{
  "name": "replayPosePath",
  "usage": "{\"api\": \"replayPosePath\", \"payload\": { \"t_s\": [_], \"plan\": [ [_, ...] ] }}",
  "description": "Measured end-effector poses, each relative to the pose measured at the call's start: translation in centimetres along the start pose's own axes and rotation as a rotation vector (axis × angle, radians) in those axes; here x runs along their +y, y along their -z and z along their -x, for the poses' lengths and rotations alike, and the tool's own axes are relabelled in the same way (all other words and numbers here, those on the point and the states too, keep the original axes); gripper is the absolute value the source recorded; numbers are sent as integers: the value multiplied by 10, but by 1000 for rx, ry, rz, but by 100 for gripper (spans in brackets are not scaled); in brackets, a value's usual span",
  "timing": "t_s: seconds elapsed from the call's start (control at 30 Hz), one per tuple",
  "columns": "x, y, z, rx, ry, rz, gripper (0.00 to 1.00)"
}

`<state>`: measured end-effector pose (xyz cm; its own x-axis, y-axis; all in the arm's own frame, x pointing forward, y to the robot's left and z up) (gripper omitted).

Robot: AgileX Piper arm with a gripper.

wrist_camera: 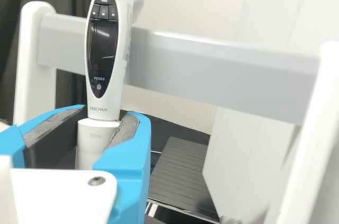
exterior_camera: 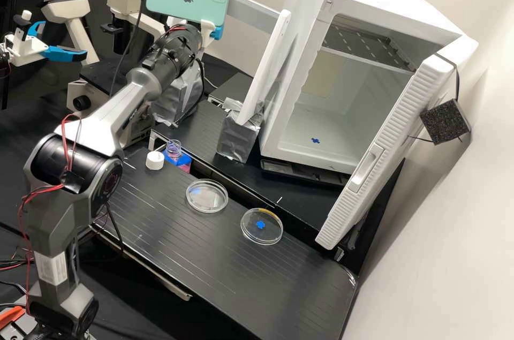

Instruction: Use the pipette

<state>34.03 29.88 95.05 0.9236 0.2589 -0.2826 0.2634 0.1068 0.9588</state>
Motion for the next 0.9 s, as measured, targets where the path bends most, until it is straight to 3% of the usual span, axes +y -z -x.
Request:
{"api": "replayPosePath", "payload": {
  "t_s": [0.3,0.43,0.6,0.67,0.77,0.9],
  "plan": [
    [8,5,1,10,-18,-4,0],
    [8,2,-5,-3,-17,-24,0],
    [-5,-9,-6,-24,8,-40,0],
    [-11,-13,-3,-32,28,-31,0],
    [-14,-17,2,-13,6,-55,0],
    [-13,-18,8,2,-10,-57,0]
  ]
}}
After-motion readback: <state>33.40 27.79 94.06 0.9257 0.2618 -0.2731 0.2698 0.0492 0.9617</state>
